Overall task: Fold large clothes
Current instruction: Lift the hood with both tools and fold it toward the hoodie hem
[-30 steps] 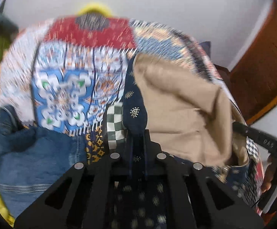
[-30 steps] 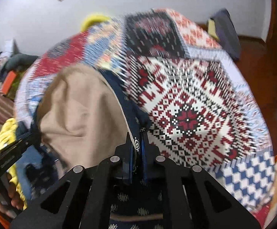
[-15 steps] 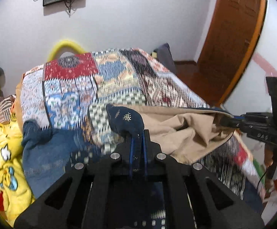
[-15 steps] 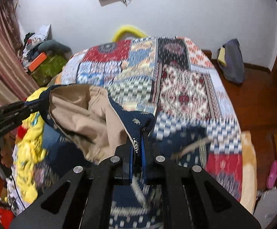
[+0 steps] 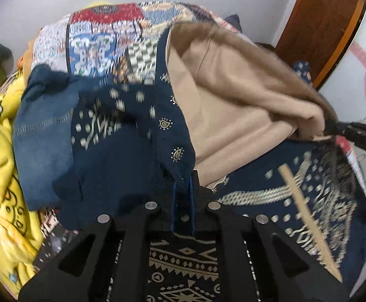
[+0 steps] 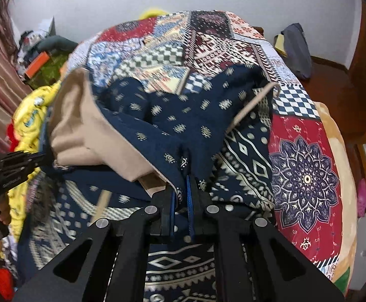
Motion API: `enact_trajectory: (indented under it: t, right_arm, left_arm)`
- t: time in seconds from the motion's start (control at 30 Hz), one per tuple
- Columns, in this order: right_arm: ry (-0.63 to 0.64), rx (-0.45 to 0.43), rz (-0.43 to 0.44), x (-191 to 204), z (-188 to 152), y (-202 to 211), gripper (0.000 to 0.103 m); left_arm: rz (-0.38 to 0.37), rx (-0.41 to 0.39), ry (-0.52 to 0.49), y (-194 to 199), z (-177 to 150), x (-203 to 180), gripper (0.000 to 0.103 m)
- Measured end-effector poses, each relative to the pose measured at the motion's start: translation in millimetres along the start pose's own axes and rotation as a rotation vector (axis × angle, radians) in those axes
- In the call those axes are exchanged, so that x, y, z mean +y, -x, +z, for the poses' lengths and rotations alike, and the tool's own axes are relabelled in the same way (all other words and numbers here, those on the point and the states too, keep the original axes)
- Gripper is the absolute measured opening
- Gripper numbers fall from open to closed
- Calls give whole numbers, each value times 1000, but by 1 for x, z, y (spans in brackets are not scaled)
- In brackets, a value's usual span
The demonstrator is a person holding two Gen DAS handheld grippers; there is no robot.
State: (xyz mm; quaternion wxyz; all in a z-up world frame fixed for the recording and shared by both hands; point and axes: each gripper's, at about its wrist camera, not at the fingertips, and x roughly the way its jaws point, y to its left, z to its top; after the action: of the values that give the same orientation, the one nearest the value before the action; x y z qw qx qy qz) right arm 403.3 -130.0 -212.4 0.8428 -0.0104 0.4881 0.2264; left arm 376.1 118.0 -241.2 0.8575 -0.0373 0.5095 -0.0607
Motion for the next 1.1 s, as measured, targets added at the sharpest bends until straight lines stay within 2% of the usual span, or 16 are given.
enact_trajectory:
  t: [0.1, 0.2, 0.27, 0.37, 0.43, 0.5, 0.6, 0.77, 1.0, 1.1]
  right_arm:
    - [1, 10, -30, -1, -5, -5, 12]
    - [26, 22, -55, 6, -6, 2, 29]
    - [57, 40, -71, 14, -6, 8, 44]
    - [96, 13, -66, 24, -3, 21, 46]
    - [117, -12, -47, 33, 5, 31, 48]
    - [129, -31, -25, 40, 12, 34, 49]
    - [154, -58, 5, 53, 27, 32, 49]
    - [164, -26, 45, 71, 52, 0, 49]
    - [168, 4, 73, 77, 70, -33, 49]
    - [162, -32, 70, 77, 74, -36, 42]
  left_arm:
    - [21, -16, 0, -5, -8, -3, 10]
    - [59, -9, -39, -1, -9, -9, 22]
    - [52, -7, -52, 7, -8, -11, 27]
    - [25, -22, -50, 22, -4, -9, 28]
    - [31, -50, -50, 32, 3, -7, 29]
    - [40, -76, -51, 40, 11, -4, 36]
    - [49, -100, -51, 43, 27, 1, 37]
    - [61, -97, -43, 28, 54, 8, 37]
    - [56, -86, -20, -6, 82, 19, 37]
    - [48, -101, -20, -14, 90, 18, 37]
